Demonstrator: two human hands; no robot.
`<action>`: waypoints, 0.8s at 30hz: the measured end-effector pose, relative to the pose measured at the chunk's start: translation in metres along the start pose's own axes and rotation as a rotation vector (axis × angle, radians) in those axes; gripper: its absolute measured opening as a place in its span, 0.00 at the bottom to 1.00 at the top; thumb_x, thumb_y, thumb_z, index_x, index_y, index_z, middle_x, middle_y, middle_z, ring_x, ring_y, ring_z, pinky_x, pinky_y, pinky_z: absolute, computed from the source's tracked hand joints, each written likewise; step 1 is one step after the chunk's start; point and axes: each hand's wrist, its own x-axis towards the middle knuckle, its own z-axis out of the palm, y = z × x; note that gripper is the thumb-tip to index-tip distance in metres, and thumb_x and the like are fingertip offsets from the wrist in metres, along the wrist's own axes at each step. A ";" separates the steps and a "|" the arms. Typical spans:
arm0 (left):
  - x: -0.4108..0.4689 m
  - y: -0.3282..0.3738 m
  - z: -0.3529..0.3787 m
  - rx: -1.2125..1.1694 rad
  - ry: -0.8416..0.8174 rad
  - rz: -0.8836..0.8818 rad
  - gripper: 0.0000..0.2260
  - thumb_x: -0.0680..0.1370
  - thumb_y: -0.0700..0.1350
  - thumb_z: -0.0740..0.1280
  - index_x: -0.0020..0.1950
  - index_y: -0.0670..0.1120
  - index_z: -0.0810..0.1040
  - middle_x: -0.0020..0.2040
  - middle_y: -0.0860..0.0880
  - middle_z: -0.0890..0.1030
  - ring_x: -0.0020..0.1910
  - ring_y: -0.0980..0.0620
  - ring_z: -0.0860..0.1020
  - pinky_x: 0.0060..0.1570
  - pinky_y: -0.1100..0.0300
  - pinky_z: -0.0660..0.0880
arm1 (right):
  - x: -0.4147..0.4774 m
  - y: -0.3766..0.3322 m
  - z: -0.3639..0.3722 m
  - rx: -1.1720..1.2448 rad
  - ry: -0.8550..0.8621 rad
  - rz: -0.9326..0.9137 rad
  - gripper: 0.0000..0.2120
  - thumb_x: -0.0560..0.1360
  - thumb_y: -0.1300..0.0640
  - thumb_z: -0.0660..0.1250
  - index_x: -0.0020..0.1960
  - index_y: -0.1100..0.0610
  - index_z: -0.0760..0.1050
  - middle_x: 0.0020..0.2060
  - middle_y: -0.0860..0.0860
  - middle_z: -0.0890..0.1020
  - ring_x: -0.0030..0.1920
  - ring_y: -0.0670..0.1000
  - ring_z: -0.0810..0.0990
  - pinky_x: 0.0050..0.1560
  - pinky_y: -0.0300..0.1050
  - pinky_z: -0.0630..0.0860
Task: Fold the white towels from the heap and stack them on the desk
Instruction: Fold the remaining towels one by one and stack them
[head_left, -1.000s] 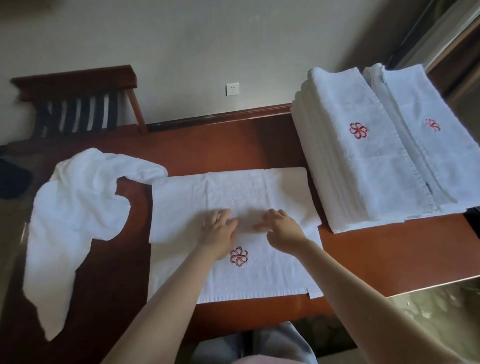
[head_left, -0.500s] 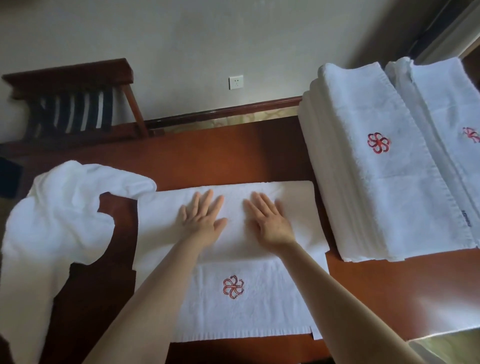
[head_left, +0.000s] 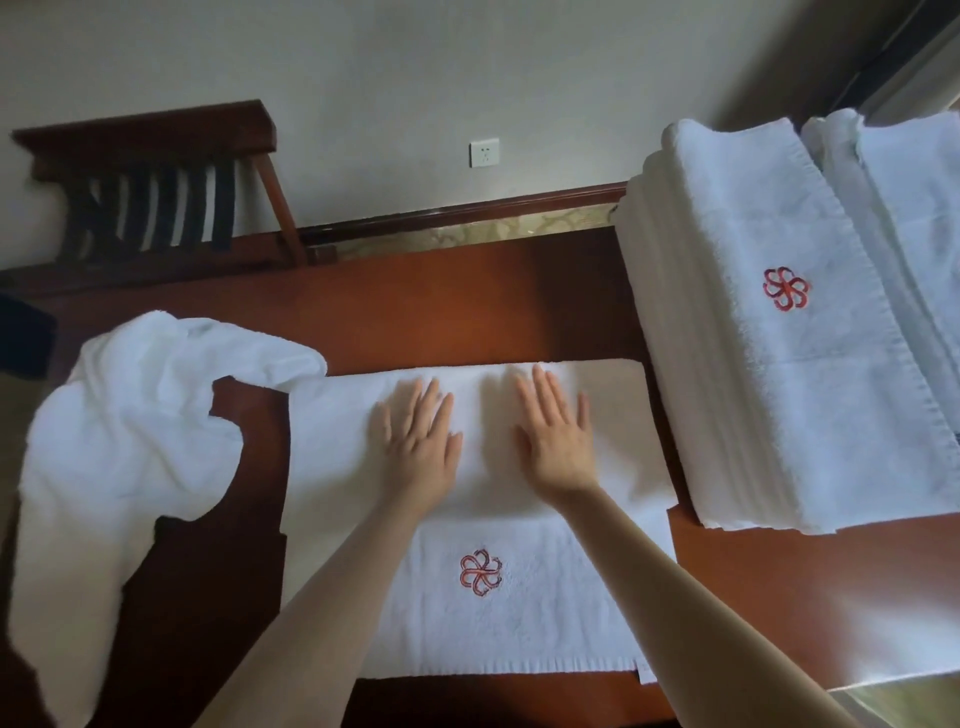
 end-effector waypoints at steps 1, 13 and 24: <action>-0.004 0.001 0.000 -0.034 0.083 0.035 0.21 0.77 0.49 0.56 0.65 0.41 0.77 0.69 0.43 0.73 0.68 0.43 0.71 0.63 0.36 0.67 | 0.001 -0.014 0.004 0.013 0.006 -0.043 0.28 0.79 0.51 0.49 0.77 0.56 0.57 0.77 0.56 0.58 0.77 0.57 0.54 0.73 0.62 0.49; 0.004 -0.104 0.005 0.158 -0.062 0.031 0.27 0.80 0.61 0.50 0.77 0.50 0.61 0.78 0.49 0.58 0.77 0.51 0.53 0.74 0.47 0.55 | 0.001 -0.032 0.039 -0.086 0.002 0.022 0.26 0.79 0.45 0.50 0.76 0.50 0.61 0.76 0.53 0.62 0.76 0.56 0.59 0.73 0.59 0.54; 0.005 -0.098 -0.021 0.234 -0.104 -0.006 0.24 0.81 0.55 0.54 0.75 0.47 0.64 0.76 0.42 0.61 0.76 0.40 0.57 0.72 0.37 0.51 | 0.003 -0.039 0.032 -0.143 -0.100 0.028 0.29 0.78 0.43 0.41 0.78 0.50 0.53 0.78 0.52 0.53 0.78 0.54 0.50 0.75 0.57 0.44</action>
